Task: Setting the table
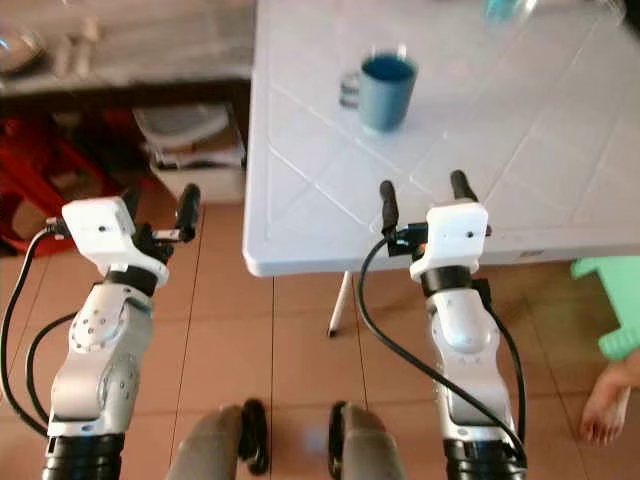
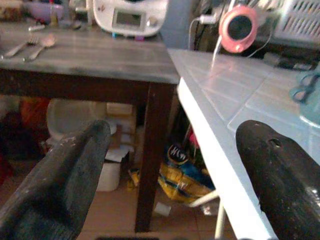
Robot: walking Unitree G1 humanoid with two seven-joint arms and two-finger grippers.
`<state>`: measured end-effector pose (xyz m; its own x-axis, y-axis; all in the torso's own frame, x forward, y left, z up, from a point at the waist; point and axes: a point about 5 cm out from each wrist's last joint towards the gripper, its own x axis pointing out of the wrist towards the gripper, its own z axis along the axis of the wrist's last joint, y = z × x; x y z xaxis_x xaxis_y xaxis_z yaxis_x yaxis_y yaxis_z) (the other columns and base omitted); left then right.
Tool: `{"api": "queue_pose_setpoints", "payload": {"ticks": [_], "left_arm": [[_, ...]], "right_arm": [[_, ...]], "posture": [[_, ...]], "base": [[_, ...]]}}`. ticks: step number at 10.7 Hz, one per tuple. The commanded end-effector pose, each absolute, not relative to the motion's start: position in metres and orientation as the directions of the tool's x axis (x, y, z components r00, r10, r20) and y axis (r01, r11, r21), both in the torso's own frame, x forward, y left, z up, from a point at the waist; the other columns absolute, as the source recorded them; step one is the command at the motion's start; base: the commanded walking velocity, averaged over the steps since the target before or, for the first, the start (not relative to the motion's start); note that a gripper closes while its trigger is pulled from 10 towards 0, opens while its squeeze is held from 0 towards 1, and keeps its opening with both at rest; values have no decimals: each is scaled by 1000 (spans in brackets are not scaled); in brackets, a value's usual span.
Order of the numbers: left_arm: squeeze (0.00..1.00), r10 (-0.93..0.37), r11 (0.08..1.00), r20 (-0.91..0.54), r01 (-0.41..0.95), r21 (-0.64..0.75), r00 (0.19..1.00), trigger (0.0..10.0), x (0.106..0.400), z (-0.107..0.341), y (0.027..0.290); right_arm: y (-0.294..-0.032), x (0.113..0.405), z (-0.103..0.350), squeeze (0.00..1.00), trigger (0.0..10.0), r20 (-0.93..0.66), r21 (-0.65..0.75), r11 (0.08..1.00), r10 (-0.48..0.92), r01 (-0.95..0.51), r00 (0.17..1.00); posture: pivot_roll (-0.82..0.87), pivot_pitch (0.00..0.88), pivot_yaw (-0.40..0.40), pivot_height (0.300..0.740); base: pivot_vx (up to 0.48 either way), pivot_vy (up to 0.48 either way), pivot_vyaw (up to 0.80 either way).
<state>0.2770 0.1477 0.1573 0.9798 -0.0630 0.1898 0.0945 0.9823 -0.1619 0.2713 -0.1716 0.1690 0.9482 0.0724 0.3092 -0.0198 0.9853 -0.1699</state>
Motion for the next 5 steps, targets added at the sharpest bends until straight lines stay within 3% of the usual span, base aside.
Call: {"api": "queue_pose_setpoints", "payload": {"ticks": [1, 3, 5], "left_arm": [[0, -68, 981, 172, 97, -167, 983, 10000, 275, 150, 147], [0, -81, 978, 176, 112, -176, 981, 10000, 275, 148, 146], [0, -90, 976, 177, 122, -180, 980, 10000, 274, 146, 144]], "right_arm": [[-174, 270, 169, 0, 10000, 304, -166, 986, 52, 0, 951], [-176, 269, 169, 0, 10000, 294, -161, 987, 38, 10, 955], [-176, 270, 168, 0, 10000, 287, -161, 987, 35, 12, 957]], "posture": [[-58, 64, 29, 740], [-61, 66, 26, 740], [-60, 70, 27, 740]], "base": [[274, 0, 0], [356, 0, 0], [368, 0, 481]]}}
